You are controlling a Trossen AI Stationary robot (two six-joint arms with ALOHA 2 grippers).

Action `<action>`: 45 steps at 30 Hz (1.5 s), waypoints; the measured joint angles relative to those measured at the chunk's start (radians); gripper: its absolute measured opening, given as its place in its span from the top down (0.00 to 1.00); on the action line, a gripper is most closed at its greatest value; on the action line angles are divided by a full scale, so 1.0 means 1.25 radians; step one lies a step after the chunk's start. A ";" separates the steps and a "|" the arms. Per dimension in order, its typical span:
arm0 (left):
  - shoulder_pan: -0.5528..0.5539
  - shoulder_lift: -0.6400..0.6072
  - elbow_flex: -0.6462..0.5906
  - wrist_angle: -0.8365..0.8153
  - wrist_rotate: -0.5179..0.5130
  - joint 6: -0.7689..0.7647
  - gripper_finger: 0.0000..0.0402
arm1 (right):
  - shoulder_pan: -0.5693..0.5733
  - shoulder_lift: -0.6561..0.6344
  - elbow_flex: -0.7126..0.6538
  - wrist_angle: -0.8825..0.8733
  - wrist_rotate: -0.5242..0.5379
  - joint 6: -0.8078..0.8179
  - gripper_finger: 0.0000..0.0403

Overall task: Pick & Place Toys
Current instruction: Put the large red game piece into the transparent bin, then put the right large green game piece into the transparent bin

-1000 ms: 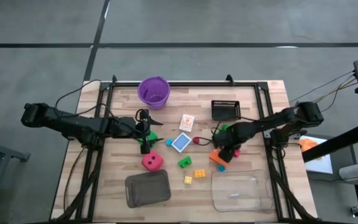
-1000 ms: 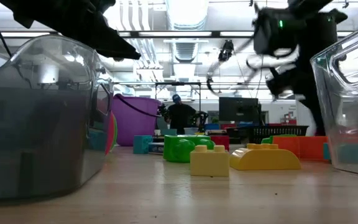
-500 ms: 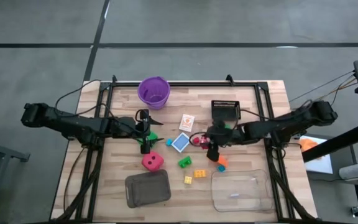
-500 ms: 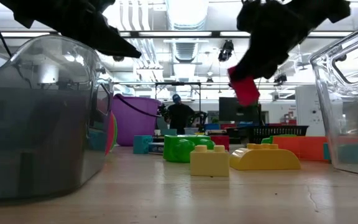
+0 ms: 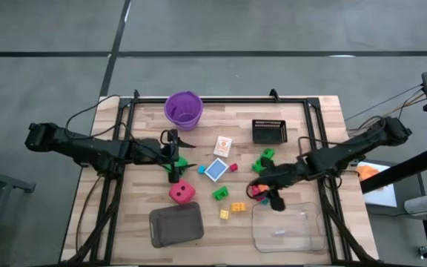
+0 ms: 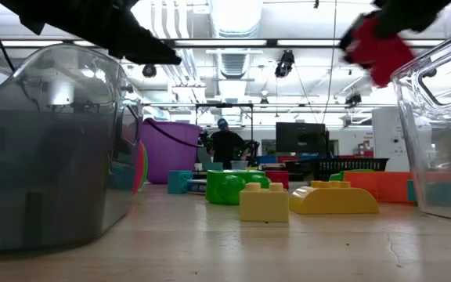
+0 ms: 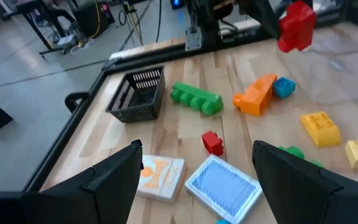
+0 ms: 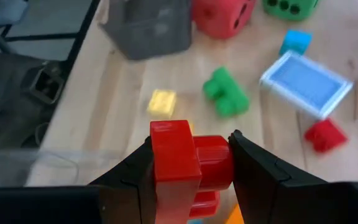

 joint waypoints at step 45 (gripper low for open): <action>0.000 0.000 0.002 0.042 -0.036 -0.018 0.25 | 0.317 0.221 0.230 -0.428 0.352 0.268 0.23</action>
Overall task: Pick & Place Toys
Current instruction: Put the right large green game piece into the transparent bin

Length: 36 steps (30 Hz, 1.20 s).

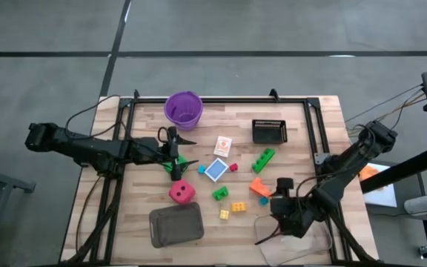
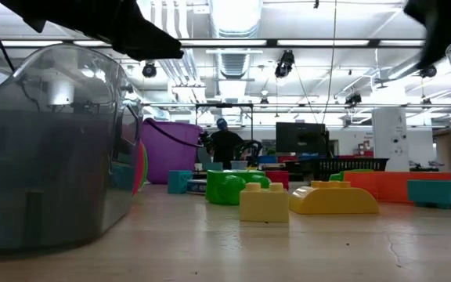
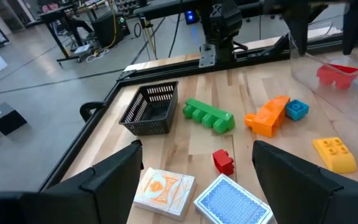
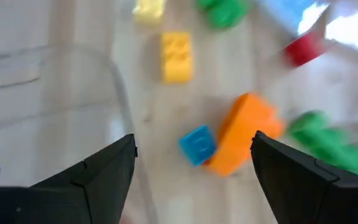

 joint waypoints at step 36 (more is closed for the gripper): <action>0.000 0.000 -0.070 0.108 0.001 -0.011 0.25 | -0.637 0.102 -0.075 -0.011 -0.319 -0.755 0.22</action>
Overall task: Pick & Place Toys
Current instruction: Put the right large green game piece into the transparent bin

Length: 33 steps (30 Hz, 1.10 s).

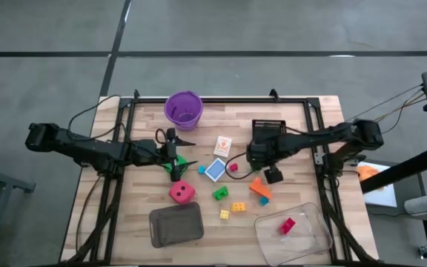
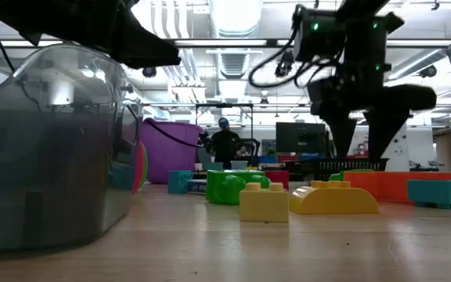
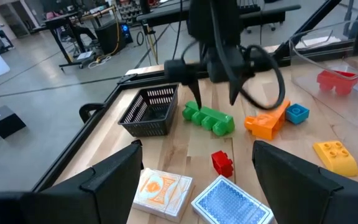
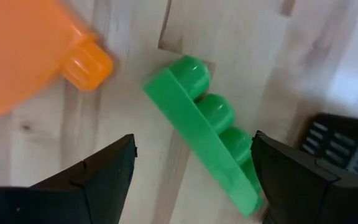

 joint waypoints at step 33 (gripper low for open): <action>0.000 0.000 0.000 0.004 0.000 -0.009 0.25 | -0.045 0.051 0.000 0.053 0.006 -0.033 0.94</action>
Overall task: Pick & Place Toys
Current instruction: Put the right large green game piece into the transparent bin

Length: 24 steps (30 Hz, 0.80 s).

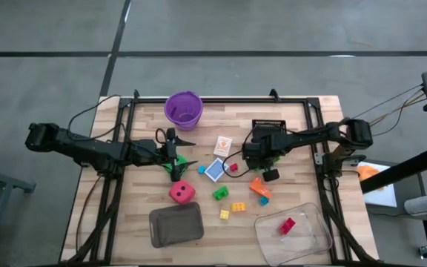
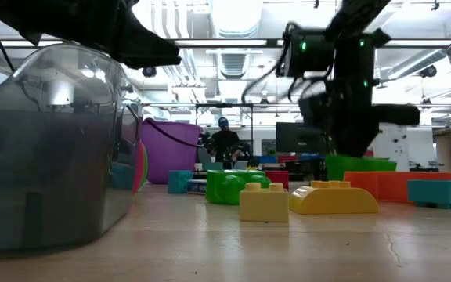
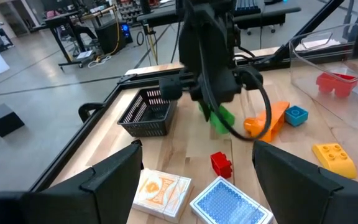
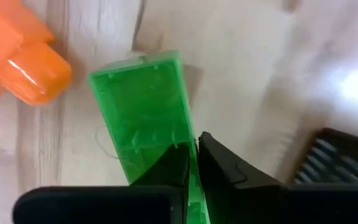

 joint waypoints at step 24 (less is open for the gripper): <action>0.000 0.000 -0.008 0.027 0.000 -0.002 0.25 | 0.065 -0.462 -0.326 0.702 -0.269 0.252 0.95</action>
